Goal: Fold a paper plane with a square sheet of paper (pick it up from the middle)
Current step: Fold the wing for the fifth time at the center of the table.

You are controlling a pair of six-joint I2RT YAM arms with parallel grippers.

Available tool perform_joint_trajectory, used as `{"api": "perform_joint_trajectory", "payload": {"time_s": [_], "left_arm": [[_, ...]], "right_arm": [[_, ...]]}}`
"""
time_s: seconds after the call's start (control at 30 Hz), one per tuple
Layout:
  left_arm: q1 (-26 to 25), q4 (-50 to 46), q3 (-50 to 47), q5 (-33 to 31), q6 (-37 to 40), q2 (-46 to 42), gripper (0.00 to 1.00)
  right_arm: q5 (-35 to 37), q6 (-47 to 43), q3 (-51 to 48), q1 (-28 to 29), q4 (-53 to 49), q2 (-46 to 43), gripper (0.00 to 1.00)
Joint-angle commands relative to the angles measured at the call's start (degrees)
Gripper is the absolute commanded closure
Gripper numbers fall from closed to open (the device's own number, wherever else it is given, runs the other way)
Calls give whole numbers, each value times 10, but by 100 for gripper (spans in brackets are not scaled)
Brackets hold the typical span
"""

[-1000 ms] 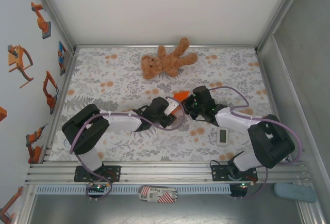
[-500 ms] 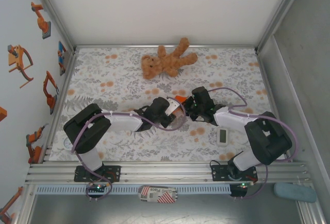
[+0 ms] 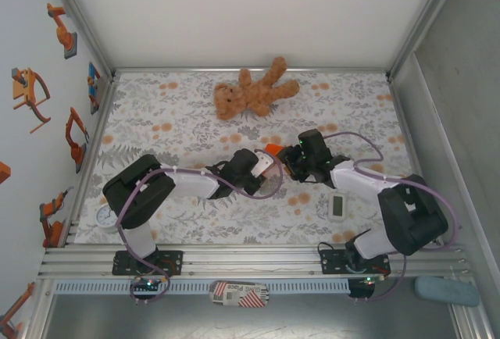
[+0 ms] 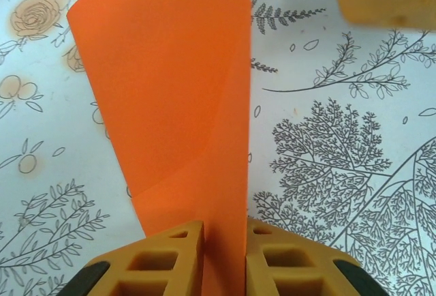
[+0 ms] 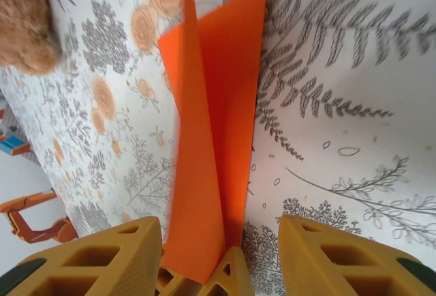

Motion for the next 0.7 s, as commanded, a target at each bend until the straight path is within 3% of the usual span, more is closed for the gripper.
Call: {"api": "perform_joint_trajectory", "payload": {"time_s": [0.0, 0.67], "left_arm": [[-3, -9, 6, 25, -5, 7, 80], [50, -95, 57, 200, -59, 25, 82]], "right_arm": [[32, -32, 14, -14, -49, -30, 52], [73, -126, -15, -33, -97, -80, 49]]}}
